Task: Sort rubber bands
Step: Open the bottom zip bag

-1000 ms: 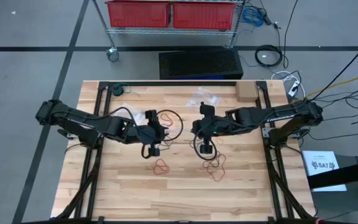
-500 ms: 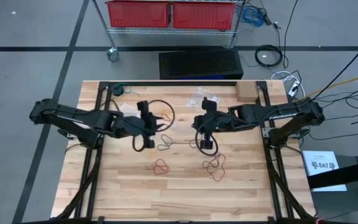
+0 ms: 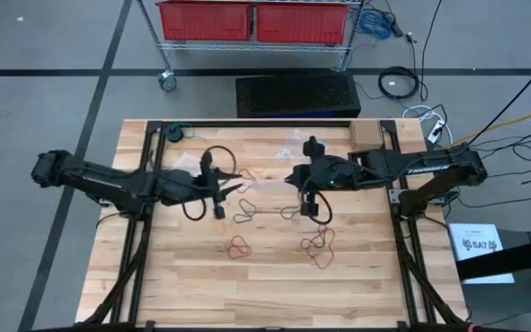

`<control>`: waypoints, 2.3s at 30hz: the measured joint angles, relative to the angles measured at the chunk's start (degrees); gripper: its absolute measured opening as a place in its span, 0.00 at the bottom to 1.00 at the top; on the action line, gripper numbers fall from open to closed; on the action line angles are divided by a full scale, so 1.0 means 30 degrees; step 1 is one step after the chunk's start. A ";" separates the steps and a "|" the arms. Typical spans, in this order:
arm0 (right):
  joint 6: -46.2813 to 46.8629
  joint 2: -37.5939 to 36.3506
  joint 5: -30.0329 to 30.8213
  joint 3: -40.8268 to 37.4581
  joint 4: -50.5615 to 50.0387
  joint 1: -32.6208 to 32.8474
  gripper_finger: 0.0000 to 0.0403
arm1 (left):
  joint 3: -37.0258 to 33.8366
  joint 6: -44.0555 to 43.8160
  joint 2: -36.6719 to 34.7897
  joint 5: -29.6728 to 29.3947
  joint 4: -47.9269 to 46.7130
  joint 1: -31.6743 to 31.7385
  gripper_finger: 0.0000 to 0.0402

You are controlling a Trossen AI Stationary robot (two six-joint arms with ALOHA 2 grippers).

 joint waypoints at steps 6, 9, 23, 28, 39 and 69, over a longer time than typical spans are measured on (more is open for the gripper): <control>0.0003 -0.0016 -0.0005 0.0000 0.0501 0.0051 0.00 | -0.1482 -0.0503 0.0423 0.2704 0.4229 0.0331 0.28; -0.0086 -0.0016 -0.0002 0.0000 0.0730 0.0051 0.00 | -0.1482 -0.0601 0.0571 0.3045 0.4251 0.0331 0.28; 0.0367 -0.0016 0.0470 0.0000 0.0326 0.0051 0.00 | -0.1482 -0.0153 0.0455 0.2320 0.4265 0.0338 0.02; 0.1144 -0.0008 0.1824 -0.0594 -0.0155 0.0036 0.00 | -0.1474 0.0475 0.0455 0.2324 0.4074 0.0338 0.01; 0.3086 0.0057 0.1983 -0.2339 0.1390 0.0007 0.04 | -0.1474 0.0034 0.0566 0.2317 0.1751 0.0791 0.00; 0.0226 0.5152 -0.5683 -0.1625 0.8775 -0.1788 0.29 | -0.1474 -0.3027 0.2447 0.3529 -0.0397 0.0688 0.00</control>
